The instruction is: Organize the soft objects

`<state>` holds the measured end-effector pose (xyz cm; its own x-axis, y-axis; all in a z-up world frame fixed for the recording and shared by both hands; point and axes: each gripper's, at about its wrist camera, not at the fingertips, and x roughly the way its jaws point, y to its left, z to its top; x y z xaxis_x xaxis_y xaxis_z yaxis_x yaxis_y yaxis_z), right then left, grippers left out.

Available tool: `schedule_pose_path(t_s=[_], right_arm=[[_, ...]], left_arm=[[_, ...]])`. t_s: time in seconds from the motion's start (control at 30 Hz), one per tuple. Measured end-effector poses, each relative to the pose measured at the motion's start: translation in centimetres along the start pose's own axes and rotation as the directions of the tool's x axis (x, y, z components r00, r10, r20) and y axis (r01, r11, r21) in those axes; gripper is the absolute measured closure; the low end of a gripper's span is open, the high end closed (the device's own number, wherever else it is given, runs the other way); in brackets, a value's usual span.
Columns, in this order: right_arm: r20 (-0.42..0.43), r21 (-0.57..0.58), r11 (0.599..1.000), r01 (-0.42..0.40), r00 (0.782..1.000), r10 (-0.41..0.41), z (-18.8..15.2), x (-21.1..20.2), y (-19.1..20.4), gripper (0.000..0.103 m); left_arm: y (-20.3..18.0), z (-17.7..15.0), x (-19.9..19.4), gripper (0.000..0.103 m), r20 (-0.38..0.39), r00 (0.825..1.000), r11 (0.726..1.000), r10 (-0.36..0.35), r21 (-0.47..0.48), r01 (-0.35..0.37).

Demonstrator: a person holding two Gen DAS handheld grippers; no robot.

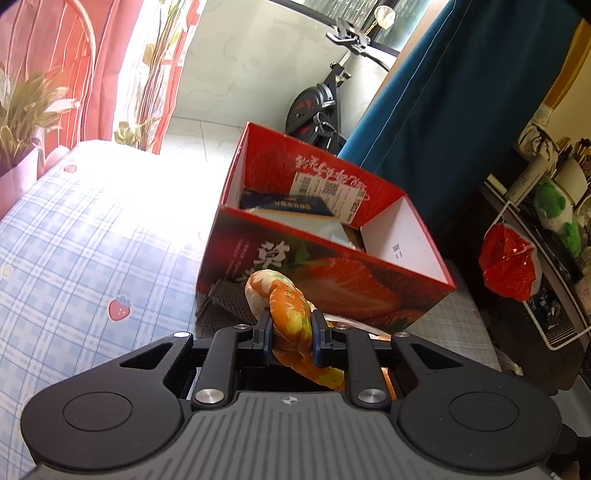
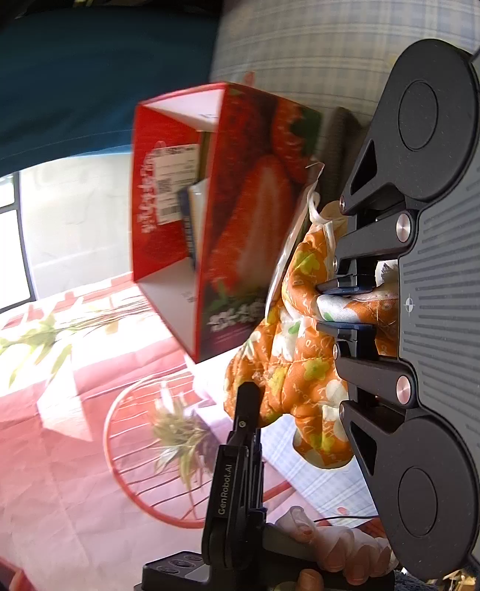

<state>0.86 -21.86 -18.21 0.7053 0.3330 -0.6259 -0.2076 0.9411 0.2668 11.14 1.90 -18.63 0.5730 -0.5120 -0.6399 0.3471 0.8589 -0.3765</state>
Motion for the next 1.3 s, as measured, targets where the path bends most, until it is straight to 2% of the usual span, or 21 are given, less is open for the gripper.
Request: schedule_pose_path(t_s=[0.23, 0.53, 0.8, 0.93, 1.07, 1.17, 1.3], right_arm=[[0.094, -0.055, 0.998, 0.014, 0.996, -0.009, 2.1, -1.7, 0.5, 0.091], [0.141, -0.11, 0.993, 0.035, 0.99, -0.019, 3.9, -2.2, 0.6, 0.091], [0.19, -0.149, 0.988, 0.044, 0.982, -0.016, 8.2, -2.2, -0.6, 0.091], [0.203, -0.171, 0.983, 0.066, 0.979, -0.03, 11.2, -0.6, -2.1, 0.091], [0.197, -0.17, 0.981, 0.09, 0.979, -0.056, 14.1, 2.6, -4.1, 0.091], [0.165, -0.154, 0.982, 0.108, 0.983, -0.082, 15.6, 5.2, -5.7, 0.091], [0.095, -0.1, 0.986, 0.134, 0.988, -0.124, 16.3, 8.7, -8.0, 0.091]], left_arm=[[-0.6, 1.1, -1.6, 0.082, 0.055, 0.998, 0.999, -0.029, 0.016, 0.028], [-1.6, 2.6, -1.6, 0.082, 0.094, 0.995, 0.998, -0.043, 0.042, 0.039], [-2.7, 6.7, -0.6, 0.082, 0.159, 0.985, 0.995, -0.059, 0.084, 0.046], [-3.3, 9.4, 1.3, 0.081, 0.198, 0.979, 0.992, -0.051, 0.12, 0.027], [-3.5, 12.1, 4.6, 0.081, 0.203, 0.979, 0.994, -0.029, 0.108, 0.007], [-3.5, 13.2, 7.3, 0.081, 0.182, 0.983, 0.993, 0.002, 0.115, -0.023], [-3.1, 13.7, 11.1, 0.081, 0.113, 0.993, 0.99, 0.045, 0.125, -0.059]])
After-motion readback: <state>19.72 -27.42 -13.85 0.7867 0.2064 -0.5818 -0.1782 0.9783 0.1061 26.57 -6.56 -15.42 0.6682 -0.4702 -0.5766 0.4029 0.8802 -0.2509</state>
